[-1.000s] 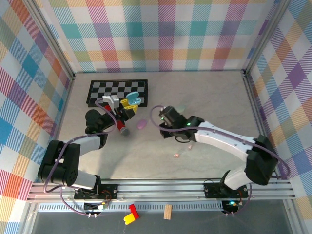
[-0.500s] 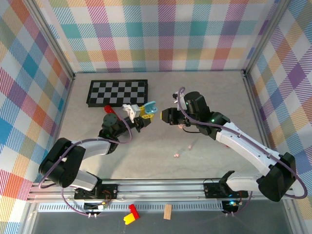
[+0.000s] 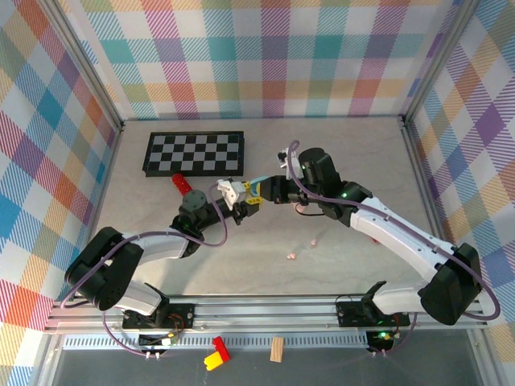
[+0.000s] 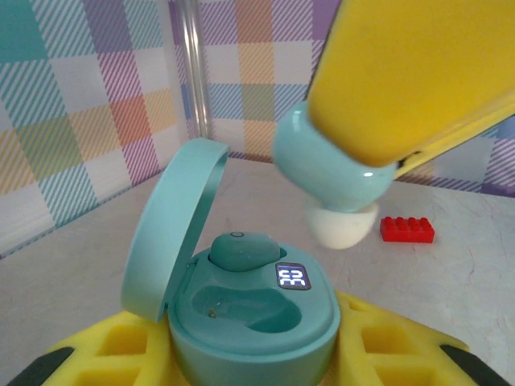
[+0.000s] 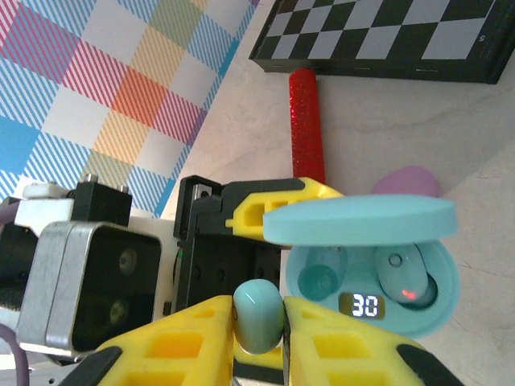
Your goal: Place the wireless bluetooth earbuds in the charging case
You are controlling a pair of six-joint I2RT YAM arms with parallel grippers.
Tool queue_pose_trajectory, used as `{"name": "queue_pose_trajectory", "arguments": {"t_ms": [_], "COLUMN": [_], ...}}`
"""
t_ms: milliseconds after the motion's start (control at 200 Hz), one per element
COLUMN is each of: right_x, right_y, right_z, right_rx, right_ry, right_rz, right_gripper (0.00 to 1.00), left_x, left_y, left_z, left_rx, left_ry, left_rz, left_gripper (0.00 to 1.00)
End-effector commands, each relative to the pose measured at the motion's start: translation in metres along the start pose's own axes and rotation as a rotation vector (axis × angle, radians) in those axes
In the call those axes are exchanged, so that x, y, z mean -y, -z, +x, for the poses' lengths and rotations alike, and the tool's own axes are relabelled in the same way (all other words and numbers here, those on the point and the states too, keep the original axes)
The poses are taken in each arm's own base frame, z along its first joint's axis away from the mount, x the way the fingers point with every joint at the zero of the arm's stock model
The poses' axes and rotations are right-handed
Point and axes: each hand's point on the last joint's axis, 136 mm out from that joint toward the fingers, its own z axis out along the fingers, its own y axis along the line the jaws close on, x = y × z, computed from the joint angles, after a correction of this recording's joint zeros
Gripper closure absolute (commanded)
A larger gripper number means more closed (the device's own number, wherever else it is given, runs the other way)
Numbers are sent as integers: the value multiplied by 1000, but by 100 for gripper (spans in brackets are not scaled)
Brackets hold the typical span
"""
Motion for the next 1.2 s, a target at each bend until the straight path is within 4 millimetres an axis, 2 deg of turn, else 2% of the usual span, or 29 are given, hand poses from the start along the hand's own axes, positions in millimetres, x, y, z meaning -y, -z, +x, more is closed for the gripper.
{"name": "queue_pose_trajectory", "arguments": {"t_ms": [0, 535, 835, 1035, 1195], "right_x": [-14, 11, 25, 27, 18], "right_y": [1, -14, -16, -8, -2], "right_z": [-19, -8, -3, -7, -10], "right_rx": [42, 6, -9, 14, 24], "right_ry": [21, -9, -39, -27, -9], "right_rz": [-46, 30, 93, 124, 92], "right_gripper": [79, 79, 77, 70, 67], "left_x": [3, 9, 7, 6, 5], "left_y": [-5, -7, -7, -6, -6], "left_z": [-17, -32, -34, -34, -31], "left_rx": [37, 67, 70, 67, 62], "left_ry": [-58, -51, -45, -44, -41], "left_rz": [7, 18, 2, -7, -6], "left_gripper": [71, 71, 71, 71, 71]}}
